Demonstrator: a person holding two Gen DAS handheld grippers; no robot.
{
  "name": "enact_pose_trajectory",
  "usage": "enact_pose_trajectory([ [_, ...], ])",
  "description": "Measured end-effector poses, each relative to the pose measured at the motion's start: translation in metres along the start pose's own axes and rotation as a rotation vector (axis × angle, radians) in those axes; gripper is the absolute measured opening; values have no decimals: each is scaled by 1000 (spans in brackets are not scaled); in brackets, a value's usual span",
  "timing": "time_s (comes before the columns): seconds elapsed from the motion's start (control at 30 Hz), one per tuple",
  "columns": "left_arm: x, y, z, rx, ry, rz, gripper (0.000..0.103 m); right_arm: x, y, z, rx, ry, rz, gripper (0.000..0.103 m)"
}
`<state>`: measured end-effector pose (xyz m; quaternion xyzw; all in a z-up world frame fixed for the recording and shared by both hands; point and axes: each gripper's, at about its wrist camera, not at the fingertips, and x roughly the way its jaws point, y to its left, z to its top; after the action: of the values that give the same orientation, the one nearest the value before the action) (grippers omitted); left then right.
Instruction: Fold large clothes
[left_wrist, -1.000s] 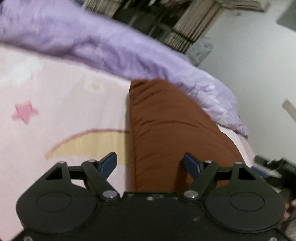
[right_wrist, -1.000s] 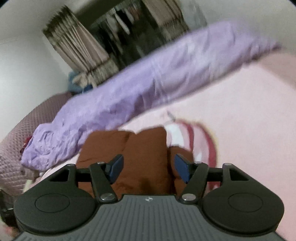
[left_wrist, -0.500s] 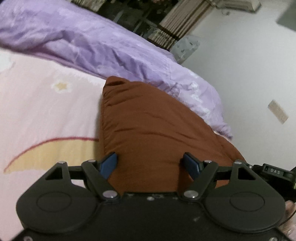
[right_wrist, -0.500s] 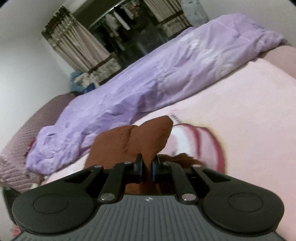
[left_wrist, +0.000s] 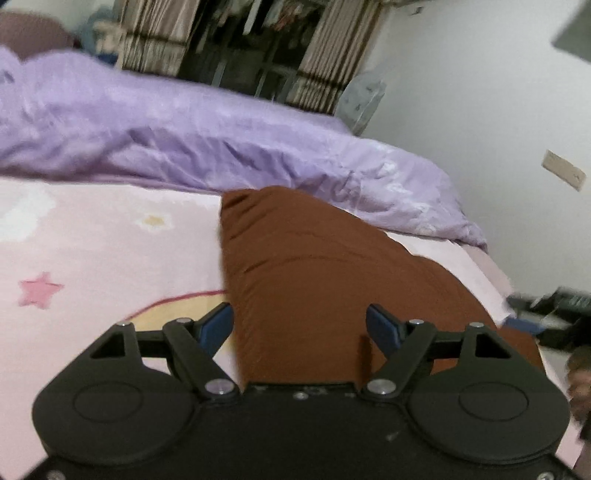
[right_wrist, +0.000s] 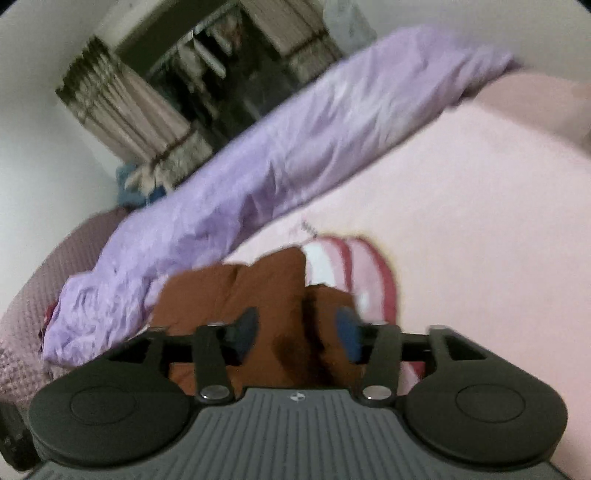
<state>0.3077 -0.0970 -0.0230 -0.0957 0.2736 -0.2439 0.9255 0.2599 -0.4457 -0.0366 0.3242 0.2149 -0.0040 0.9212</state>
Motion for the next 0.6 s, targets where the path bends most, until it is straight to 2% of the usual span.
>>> enact_pose_trajectory([
  [0.1, -44, 3, -32, 31, -11, -4, 79, -41, -13, -24, 55, -16, 35, 69],
  [0.23, -80, -2, -75, 49, -20, -12, 79, -67, -34, -64, 161, -12, 50, 70],
  [0.33, -75, -11, -95, 55, 34, -24, 79, -66, -42, -83, 234, -6, 113, 70],
  [0.4, -66, -17, -106, 67, 58, -14, 78, -53, -43, -90, 279, 33, 148, 70],
  [0.53, -46, -27, -113, 109, 66, 63, 75, -34, -31, -87, 262, 45, 121, 70],
  [0.57, -42, -28, -115, 111, 70, 94, 65, -31, -27, -86, 248, 37, 109, 70],
  [0.6, -39, -27, -116, 106, 76, 110, 50, -27, -26, -84, 241, 28, 88, 70],
])
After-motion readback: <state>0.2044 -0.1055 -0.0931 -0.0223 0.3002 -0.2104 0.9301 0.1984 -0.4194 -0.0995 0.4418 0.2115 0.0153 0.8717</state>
